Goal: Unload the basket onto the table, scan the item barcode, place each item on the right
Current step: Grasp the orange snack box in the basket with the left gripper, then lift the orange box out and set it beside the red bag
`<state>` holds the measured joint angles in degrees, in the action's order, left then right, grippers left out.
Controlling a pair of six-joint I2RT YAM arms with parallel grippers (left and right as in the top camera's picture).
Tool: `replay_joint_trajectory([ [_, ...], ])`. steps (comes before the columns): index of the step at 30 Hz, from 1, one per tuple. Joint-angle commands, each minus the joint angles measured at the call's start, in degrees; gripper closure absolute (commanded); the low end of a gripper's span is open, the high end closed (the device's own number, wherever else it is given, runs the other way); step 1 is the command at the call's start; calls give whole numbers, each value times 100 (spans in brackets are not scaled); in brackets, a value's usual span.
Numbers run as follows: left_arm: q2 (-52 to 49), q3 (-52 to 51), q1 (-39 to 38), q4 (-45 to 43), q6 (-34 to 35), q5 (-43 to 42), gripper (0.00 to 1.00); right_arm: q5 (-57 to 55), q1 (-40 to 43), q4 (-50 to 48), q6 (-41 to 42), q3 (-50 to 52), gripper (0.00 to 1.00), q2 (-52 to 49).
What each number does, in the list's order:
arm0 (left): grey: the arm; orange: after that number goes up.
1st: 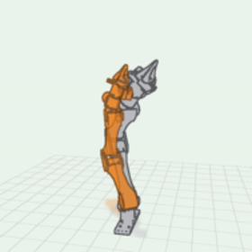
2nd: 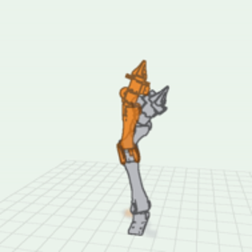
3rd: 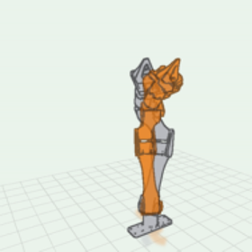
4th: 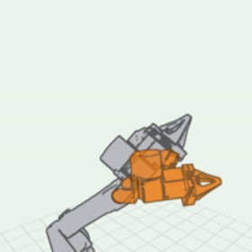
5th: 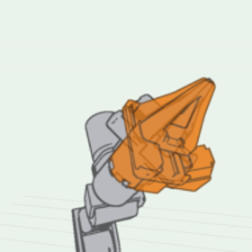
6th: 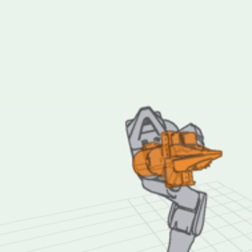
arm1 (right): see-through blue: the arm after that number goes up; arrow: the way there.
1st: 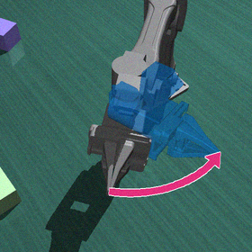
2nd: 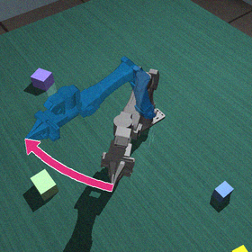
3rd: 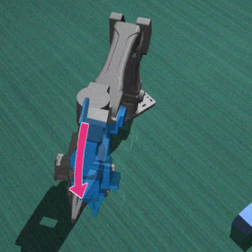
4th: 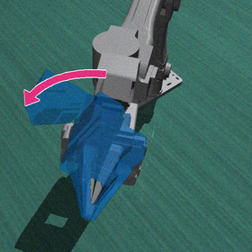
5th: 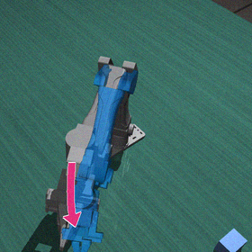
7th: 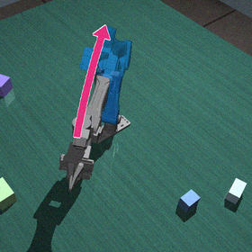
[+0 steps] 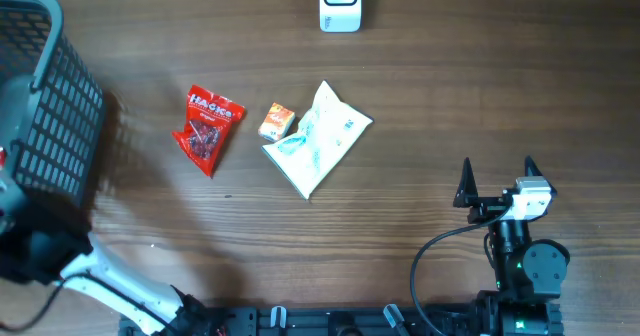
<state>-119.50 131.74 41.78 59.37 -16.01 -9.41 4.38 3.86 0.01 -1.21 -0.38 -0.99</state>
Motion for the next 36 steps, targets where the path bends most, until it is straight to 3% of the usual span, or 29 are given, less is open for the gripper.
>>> replay_joint_trajectory([
  [1, 669, 50, -46, -79, 199, -1150, 96, -98, 28, -9, -22, 9, 0, 46],
  [6, 1108, 50, -315, 66, 776, -1897, 96, -98, 28, -9, -24, 9, 0, 46],
  [9, 1132, 48, -654, 640, 1145, -2422, 96, -98, 28, -9, -24, 9, 0, 46],
  [17, 538, 48, -2321, 2507, 1010, -2651, 96, -98, 28, -9, -24, 9, 0, 46],
  [26, -461, 48, -3960, 3230, 881, -1386, 96, -98, 28, -9, -24, 9, 0, 46],
  [36, -1552, 46, -4894, 3416, 1097, -946, 96, -98, 28, -9, -24, 9, 0, 46],
])
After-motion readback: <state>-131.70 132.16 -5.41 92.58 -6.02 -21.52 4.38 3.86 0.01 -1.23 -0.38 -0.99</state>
